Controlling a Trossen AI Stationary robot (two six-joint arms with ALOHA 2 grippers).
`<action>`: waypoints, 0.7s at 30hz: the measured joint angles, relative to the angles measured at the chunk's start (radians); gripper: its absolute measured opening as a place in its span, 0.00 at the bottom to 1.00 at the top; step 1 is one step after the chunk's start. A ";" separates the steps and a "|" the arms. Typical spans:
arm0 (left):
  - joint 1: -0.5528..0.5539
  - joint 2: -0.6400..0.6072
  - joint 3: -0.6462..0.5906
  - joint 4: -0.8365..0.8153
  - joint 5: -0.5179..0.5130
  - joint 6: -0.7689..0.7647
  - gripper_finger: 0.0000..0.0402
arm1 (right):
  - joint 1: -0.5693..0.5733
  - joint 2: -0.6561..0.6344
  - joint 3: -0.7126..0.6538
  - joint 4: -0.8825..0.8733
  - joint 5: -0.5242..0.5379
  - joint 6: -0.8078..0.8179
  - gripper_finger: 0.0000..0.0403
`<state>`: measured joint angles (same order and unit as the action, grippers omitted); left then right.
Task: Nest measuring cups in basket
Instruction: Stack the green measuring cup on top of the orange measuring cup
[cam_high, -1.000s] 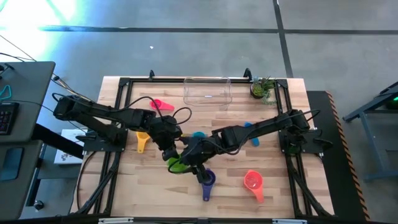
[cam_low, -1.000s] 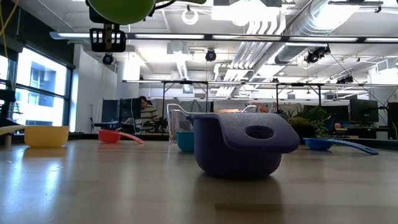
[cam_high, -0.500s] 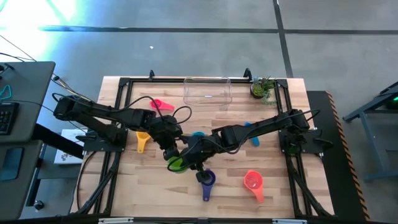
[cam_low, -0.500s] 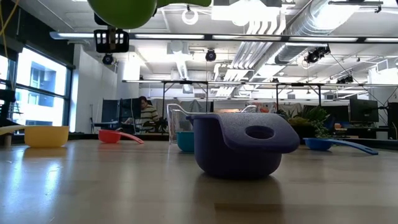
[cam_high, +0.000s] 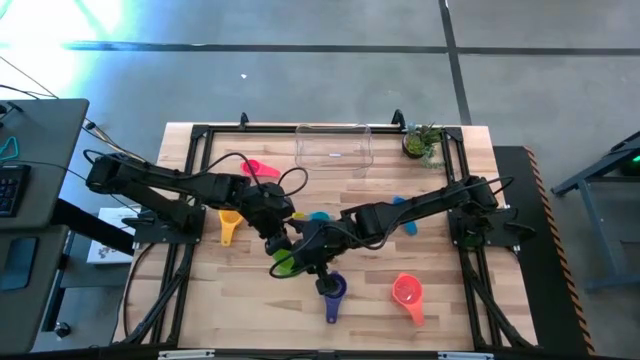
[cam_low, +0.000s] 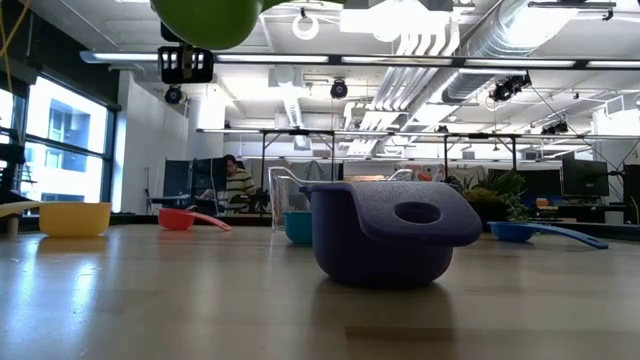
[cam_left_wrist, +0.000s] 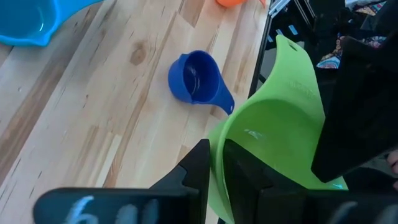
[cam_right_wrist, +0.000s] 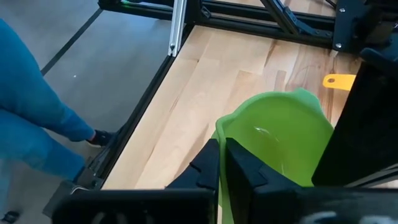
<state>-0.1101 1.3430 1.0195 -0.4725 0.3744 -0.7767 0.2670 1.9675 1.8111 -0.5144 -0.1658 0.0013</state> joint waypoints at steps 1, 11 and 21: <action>0.000 0.000 0.000 0.000 0.000 0.000 0.09 | 0.000 0.000 0.000 0.000 0.000 0.000 0.00; 0.018 0.000 0.000 0.002 0.033 0.007 0.09 | 0.001 0.000 0.000 0.001 0.009 0.020 0.00; 0.053 0.000 -0.002 0.039 0.115 0.019 0.16 | 0.003 -0.002 0.000 -0.005 0.029 0.039 0.00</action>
<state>-0.0574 1.3430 1.0180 -0.4331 0.4892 -0.7575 0.2703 1.9656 1.8111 -0.5198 -0.1364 0.0406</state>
